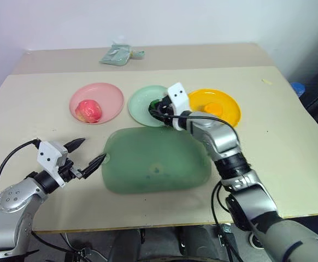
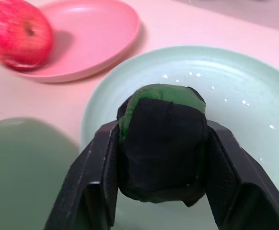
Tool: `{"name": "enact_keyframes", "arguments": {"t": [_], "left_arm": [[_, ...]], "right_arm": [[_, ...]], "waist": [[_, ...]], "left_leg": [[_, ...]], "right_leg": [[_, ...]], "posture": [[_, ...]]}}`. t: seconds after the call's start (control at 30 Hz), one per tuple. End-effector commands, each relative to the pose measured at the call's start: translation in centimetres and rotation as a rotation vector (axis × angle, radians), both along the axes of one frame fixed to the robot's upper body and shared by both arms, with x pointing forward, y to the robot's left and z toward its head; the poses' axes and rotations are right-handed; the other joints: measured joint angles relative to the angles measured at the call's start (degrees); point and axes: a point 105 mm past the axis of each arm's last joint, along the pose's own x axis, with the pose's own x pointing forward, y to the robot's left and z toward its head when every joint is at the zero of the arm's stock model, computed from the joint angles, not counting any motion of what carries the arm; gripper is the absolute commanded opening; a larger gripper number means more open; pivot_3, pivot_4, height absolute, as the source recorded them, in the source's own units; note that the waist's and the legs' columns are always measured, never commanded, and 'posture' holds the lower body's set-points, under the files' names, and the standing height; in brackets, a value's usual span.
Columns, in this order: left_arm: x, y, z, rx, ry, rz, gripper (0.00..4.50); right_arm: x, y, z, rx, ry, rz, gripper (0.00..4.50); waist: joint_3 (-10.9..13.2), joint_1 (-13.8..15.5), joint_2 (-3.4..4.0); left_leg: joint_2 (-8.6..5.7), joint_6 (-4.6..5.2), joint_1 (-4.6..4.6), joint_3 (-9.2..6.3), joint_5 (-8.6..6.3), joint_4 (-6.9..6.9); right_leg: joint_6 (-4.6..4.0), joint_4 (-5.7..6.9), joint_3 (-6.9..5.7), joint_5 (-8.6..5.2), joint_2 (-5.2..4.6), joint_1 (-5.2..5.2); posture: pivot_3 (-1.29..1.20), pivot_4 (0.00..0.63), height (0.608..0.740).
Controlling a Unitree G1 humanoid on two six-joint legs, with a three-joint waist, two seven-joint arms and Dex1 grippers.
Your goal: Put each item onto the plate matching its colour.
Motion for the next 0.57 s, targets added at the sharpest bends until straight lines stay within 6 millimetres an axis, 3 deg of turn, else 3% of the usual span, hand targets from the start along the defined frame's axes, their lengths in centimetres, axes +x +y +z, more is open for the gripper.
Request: {"name": "enact_keyframes", "arguments": {"t": [0.03, 0.07, 0.13, 0.27, 0.43, 0.57], "left_arm": [[-0.2, -0.4, 1.5, 0.006, -0.06, 0.021, 4.5], [-0.3, -0.1, 1.4, 0.002, -0.061, 0.037, 4.5], [-0.4, 0.6, 1.2, -0.001, -0.058, 0.07, 4.5], [-0.9, 3.8, 0.4, 0.03, -0.043, 0.176, 4.5], [-1.7, 8.3, 0.3, 0.052, -0.03, 0.315, 4.5], [-2.0, 9.0, 0.6, 0.062, -0.033, 0.35, 4.5]], "right_arm": [[0.7, -1.2, 3.7, 0.047, -0.165, -0.025, 3.58], [0.4, -1.9, 4.2, 0.05, -0.195, -0.021, 4.04], [-0.5, -3.4, 4.6, 0.046, -0.238, 0.0, 4.04], [-4.4, -7.7, 4.3, 0.009, -0.295, 0.102, 4.04], [-9.8, -16.5, 1.2, 0.009, -0.092, 0.085, 4.04], [-11.9, -20.6, -0.1, -0.023, -0.001, 0.026, 4.04]], "waist": [[0.0, 0.12, 0.0], [0.0, 0.12, 0.0], [0.0, 0.11, 0.0], [0.0, 0.11, 0.0], [0.0, 0.26, -0.01], [0.0, -0.1, -0.02]], "left_leg": [[0.0, 0.0, -0.01, -0.01, 0.0, 0.0], [0.01, 0.0, 0.0, -0.01, 0.0, 0.0], [0.0, 0.0, 0.0, -0.01, 0.0, 0.0], [0.01, 0.03, 0.0, -0.02, -0.02, -0.03], [0.02, 0.05, 0.03, -0.04, -0.03, -0.02], [0.04, 0.07, 0.19, 0.06, -0.04, -0.01]], "right_leg": [[0.0, 0.0, 0.0, 0.0, -0.01, 0.0], [0.0, 0.0, 0.0, 0.0, -0.02, 0.0], [0.0, 0.0, -0.01, 0.0, -0.01, 0.0], [0.01, -0.06, -0.03, 0.0, 0.0, 0.03], [0.0, -0.17, -0.04, -0.01, 0.06, 0.18], [0.0, -0.19, -0.01, -0.01, 0.1, 0.31]], "posture": [[0.0, 0.15, 0.74], [0.0, 0.15, 0.74], [0.0, 0.15, 0.74], [0.0, 0.15, 0.74], [0.0, 0.15, 0.74], [0.0, 0.15, 0.74]]}}
